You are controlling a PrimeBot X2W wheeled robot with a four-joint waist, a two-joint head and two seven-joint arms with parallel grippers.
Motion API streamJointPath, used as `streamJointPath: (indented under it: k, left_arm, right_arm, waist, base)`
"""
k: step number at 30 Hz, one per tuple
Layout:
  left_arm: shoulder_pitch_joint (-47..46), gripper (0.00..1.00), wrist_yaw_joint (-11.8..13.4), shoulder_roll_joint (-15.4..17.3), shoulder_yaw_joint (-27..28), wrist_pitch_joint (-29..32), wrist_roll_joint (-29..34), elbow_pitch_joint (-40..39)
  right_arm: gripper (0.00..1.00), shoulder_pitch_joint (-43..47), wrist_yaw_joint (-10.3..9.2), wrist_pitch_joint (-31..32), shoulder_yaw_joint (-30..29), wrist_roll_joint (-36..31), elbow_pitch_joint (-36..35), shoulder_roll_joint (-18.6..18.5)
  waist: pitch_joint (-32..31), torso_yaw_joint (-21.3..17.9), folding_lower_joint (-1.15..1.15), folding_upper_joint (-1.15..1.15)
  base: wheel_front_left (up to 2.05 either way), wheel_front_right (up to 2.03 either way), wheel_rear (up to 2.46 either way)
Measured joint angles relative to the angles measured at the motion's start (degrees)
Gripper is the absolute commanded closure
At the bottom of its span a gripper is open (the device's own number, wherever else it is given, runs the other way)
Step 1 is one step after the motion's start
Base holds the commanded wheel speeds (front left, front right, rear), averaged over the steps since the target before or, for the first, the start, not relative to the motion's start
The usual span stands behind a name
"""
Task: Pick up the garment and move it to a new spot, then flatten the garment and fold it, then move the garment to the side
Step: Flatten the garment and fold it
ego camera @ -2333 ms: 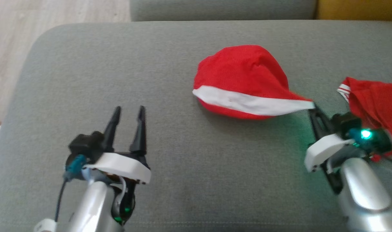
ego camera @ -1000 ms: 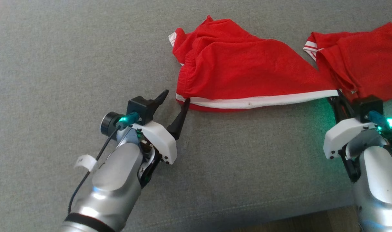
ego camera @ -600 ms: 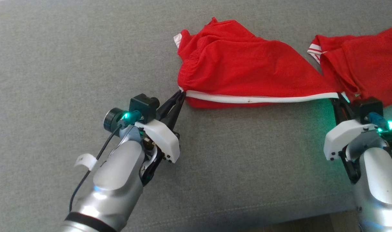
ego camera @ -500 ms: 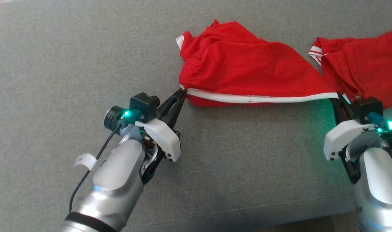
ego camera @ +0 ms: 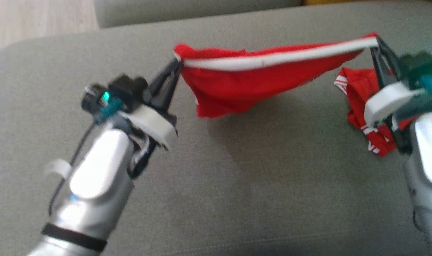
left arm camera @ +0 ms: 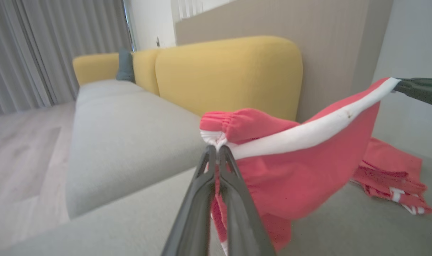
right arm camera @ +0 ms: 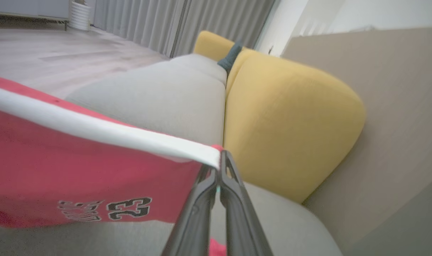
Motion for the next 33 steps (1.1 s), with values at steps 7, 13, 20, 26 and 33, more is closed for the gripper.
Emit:
streamJointPath:
  k: [7, 13, 20, 26, 33]
  left_arm:
    - [-6.4, 1.00, 0.1, 3.0, 2.6, 5.9, -0.2, -7.7]
    - [-6.2, 1.00, 2.3, 5.4, 4.3, 11.4, -1.7, -15.0]
    - [-1.2, 1.00, 4.6, 7.5, 5.2, 17.8, -3.5, -23.9]
    - [-2.1, 1.00, 4.9, 8.9, 6.4, 22.2, -5.0, -25.2]
    - [-17.1, 1.00, 4.4, 8.5, 9.9, 24.4, -7.3, -15.8]
  right_arm:
    - [1.00, -8.0, 0.00, 3.0, 5.7, 2.5, -3.5, -3.5]
    - [1.00, -8.7, 0.00, 7.1, 7.9, 5.2, -7.8, -5.3]
    - [1.00, -4.5, 0.00, 11.9, 6.5, 6.8, -15.8, -6.7]
    - [1.00, -5.5, 0.00, 14.9, 7.1, 8.3, -17.6, -6.9]
    - [1.00, -23.6, 0.00, 14.2, 13.4, 10.0, -7.9, -7.7]
  waist:
    - [-5.5, 1.2, 0.00, 0.00]
    - [-9.2, 2.4, 0.00, 0.00]
    - [-10.5, 3.3, 0.00, 0.00]
    - [-8.7, 3.1, 0.00, 0.00]
    - [-1.4, 2.7, 0.00, 0.00]
  base:
    - [0.00, 0.00, 0.00]
    - [0.00, 0.00, 0.00]
    - [0.00, 0.00, 0.00]
    - [0.00, 0.00, 0.00]
    - [0.00, 0.00, 0.00]
